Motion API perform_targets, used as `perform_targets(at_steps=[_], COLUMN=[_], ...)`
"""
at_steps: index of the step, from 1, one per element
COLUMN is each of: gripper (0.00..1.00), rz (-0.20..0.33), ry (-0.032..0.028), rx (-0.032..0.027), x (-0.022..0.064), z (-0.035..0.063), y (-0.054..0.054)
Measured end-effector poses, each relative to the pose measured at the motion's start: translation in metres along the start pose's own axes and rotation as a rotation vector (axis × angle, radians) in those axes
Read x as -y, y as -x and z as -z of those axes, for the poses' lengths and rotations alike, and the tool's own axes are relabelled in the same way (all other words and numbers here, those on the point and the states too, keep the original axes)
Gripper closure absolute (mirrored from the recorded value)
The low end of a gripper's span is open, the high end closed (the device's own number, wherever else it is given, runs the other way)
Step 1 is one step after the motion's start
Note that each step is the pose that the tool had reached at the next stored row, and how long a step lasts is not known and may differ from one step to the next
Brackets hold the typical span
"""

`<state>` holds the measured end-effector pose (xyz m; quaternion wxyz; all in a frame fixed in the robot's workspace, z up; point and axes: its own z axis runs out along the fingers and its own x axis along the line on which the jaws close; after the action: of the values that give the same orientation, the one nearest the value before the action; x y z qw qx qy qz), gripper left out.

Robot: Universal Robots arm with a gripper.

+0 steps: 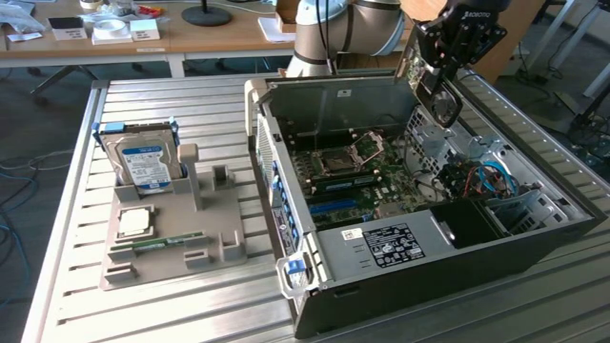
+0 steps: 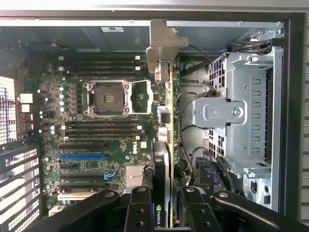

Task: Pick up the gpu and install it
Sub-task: 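Insert the gpu into the slot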

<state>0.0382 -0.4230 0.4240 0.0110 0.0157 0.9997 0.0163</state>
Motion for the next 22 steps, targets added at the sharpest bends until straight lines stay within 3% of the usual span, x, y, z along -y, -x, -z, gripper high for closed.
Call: perform_targets(at_steps=[12,22], gripper=[0.73,0.73], rz=[0.001,0.100], ry=[-0.0001,-0.0006], rx=[0.0000,-0.0032], x=[0.0000,0.0000], z=[0.0000,-0.0002], y=[-0.0001,-0.0012])
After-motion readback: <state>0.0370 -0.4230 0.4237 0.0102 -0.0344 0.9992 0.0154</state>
